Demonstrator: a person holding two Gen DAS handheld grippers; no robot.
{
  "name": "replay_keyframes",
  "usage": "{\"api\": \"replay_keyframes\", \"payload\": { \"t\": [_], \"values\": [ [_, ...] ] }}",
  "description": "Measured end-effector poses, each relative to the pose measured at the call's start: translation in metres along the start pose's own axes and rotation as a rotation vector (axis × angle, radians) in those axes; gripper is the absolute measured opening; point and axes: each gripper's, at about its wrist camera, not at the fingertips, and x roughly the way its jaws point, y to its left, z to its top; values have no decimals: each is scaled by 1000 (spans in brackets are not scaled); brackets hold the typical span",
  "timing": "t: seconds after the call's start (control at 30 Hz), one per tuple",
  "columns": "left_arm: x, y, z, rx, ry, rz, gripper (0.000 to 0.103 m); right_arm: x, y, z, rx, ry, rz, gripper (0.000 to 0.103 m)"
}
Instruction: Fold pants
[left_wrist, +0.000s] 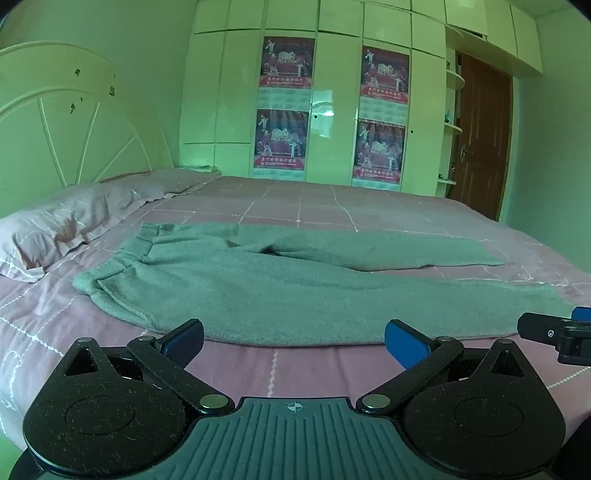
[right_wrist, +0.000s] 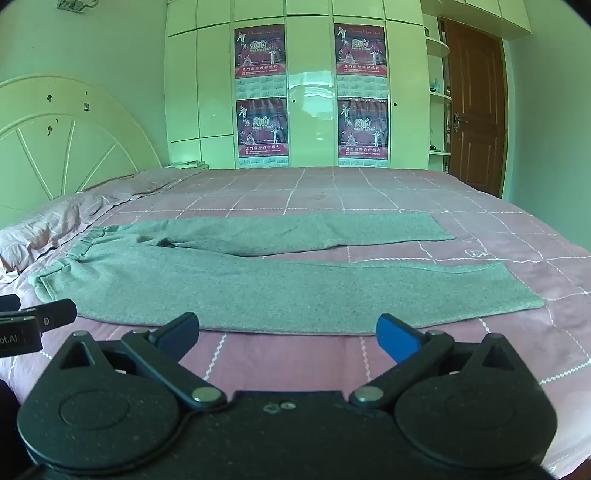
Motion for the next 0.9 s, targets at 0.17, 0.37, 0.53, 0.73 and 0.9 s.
{"api": "replay_keyframes", "payload": {
  "t": [0.17, 0.37, 0.53, 0.73, 0.9],
  "values": [
    [-3, -1, 2, -34, -1, -13, 103, 0, 0, 1, -6, 3, -7, 97],
    [-1, 3, 0, -38, 7, -14, 103, -2, 1, 1, 4, -3, 0, 97],
    [2, 5, -1, -44, 18, -20, 103, -1, 0, 0, 5, 3, 2, 97],
    [5, 5, -2, -40, 27, -10, 103, 2, -2, 0, 9, 11, 6, 97],
    [7, 4, -3, -37, 31, -14, 103, 2, -2, -2, 13, 12, 4, 97]
  ]
}}
